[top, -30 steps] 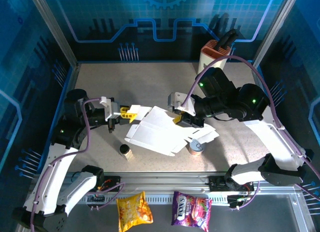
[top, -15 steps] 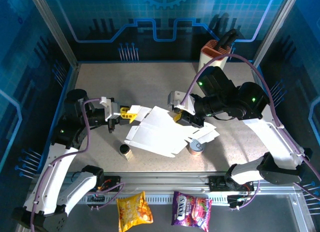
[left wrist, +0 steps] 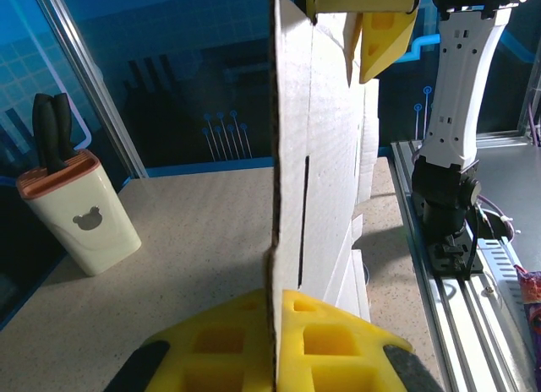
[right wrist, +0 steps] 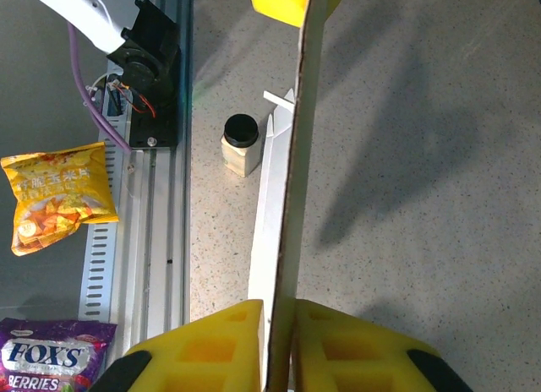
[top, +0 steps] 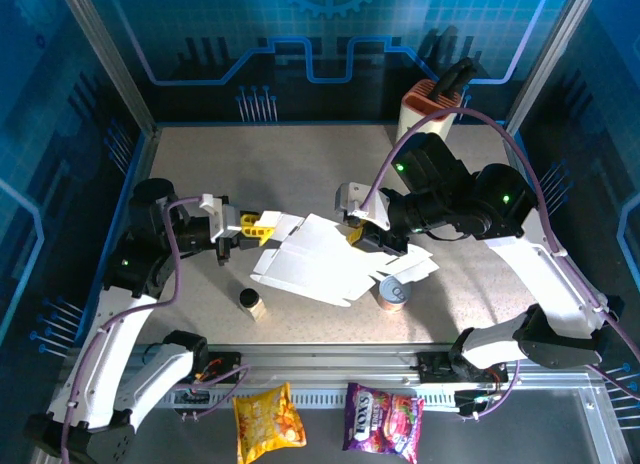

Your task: Fold the paper box

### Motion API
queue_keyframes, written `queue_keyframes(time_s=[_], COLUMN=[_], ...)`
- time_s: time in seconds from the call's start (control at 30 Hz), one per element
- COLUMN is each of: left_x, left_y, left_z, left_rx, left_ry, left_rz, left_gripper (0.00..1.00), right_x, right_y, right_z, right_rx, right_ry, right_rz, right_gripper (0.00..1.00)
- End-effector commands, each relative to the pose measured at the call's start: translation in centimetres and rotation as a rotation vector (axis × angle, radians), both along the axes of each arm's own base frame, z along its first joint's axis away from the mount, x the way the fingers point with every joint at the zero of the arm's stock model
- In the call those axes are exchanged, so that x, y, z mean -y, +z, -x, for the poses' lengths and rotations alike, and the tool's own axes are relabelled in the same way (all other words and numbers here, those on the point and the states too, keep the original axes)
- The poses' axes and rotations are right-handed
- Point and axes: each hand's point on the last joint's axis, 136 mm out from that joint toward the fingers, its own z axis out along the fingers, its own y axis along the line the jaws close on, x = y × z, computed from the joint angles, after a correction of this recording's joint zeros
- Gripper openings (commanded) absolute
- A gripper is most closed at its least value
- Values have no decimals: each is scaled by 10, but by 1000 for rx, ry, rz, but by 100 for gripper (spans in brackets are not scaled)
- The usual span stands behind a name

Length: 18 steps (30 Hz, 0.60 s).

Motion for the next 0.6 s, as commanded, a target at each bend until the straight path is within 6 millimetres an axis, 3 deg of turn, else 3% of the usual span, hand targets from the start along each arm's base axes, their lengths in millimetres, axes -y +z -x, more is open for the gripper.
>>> queue_keyframes(time_s=[0.0, 0.27, 0.47, 0.53, 0.57], left_x=[2, 2, 2, 0, -1], left_y=[5, 7, 8, 8, 8], left_z=[8, 7, 4, -6, -12], left_rx=[57, 63, 70, 67, 64], left_ry=[-38, -37, -24, 23, 60], left_rz=[10, 14, 17, 21, 24], left_gripper=[0, 0, 0, 24, 30], right_x=[1, 2, 3, 4, 4], right_y=[-4, -9, -6, -2, 0], right_z=[6, 5, 4, -2, -5], right_rx=[-20, -29, -17, -14, -12], right_ry=[14, 8, -3, -28, -43], right_rz=[23, 43, 28, 5, -10], right_gripper=[18, 16, 2, 0, 0])
